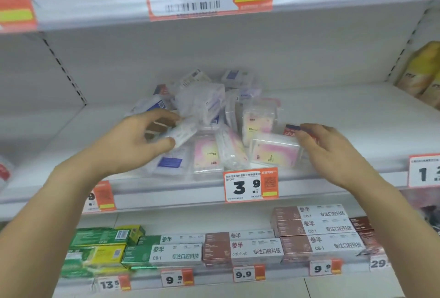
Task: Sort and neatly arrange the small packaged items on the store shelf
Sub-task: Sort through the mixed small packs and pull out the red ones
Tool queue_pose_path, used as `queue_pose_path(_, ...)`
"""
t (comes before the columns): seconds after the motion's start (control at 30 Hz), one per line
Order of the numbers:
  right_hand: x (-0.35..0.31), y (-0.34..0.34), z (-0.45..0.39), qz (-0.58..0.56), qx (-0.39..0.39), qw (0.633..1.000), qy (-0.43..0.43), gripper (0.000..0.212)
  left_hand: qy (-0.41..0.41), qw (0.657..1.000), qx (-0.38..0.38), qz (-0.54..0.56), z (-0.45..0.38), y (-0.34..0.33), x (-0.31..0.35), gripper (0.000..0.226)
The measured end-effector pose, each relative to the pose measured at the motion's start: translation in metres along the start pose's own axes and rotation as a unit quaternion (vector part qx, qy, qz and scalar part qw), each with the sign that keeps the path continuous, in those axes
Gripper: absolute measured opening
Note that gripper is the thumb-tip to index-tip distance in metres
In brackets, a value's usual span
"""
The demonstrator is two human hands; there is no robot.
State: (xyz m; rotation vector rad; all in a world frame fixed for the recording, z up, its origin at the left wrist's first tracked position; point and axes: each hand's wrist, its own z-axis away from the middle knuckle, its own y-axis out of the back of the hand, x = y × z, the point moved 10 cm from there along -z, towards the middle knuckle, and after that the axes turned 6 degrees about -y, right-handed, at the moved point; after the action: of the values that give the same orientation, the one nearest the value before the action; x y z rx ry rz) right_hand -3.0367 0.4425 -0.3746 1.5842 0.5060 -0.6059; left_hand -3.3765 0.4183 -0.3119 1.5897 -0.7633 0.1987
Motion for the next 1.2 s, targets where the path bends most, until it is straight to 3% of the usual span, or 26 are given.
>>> queue_pose_path(0.13,0.002,0.007,0.002,-0.019,0.001,0.999,-0.03,0.034,0.03,0.999,0.023,0.015,0.004,0.014,-0.012,0.015)
queue_pose_path(0.23,0.0,0.018,0.004,-0.081,0.047,0.995,-0.046,0.03,0.061,0.996,0.056,-0.022,0.009,0.024,-0.023,0.032)
queue_pose_path(0.3,0.003,0.021,-0.003,-0.076,0.058,0.994,-0.062,0.042,0.087,0.994,0.063,-0.035,0.012,0.027,-0.029,0.048)
queue_pose_path(0.4,0.009,0.006,-0.019,-0.006,-0.024,0.995,-0.1,0.067,0.128,0.989,0.027,-0.075,0.015,0.025,-0.039,0.067)
queue_pose_path(0.5,0.012,-0.003,-0.024,-0.025,-0.064,0.992,-0.109,0.072,0.186,0.977,0.004,-0.106,0.022,0.027,-0.051,0.061)
queue_pose_path(0.6,0.017,0.014,-0.025,-0.098,0.009,0.99,-0.104,0.064,0.21,0.972,-0.029,-0.099,0.028,0.023,-0.055,0.062)
queue_pose_path(0.7,0.003,0.049,-0.011,-0.124,0.173,0.976,-0.054,0.051,0.19,0.977,-0.043,-0.087,0.029,0.018,-0.049,0.06)
queue_pose_path(0.77,-0.017,0.067,0.009,-0.182,0.264,0.947,0.002,0.049,0.173,0.98,-0.053,-0.081,0.028,0.015,-0.044,0.052)
queue_pose_path(0.87,-0.059,0.061,0.036,-0.313,0.256,0.911,0.084,0.045,0.154,0.981,-0.098,-0.071,0.026,0.003,-0.04,0.038)
queue_pose_path(0.93,-0.078,0.043,0.042,-0.33,0.215,0.912,0.109,0.044,0.162,0.975,-0.117,-0.101,0.025,0.001,-0.04,0.042)
queue_pose_path(1.03,-0.087,0.022,0.04,-0.265,0.201,0.936,0.115,0.045,0.156,0.974,-0.007,-0.167,0.013,0.024,-0.02,0.038)
queue_pose_path(1.13,-0.086,0.017,0.032,-0.197,0.201,0.954,0.104,0.041,0.022,0.97,0.192,-0.146,-0.009,0.043,0.039,0.021)
queue_pose_path(1.2,-0.075,0.018,0.027,-0.193,0.197,0.958,0.079,0.042,-0.064,0.968,0.215,-0.114,-0.023,0.027,0.076,0.019)
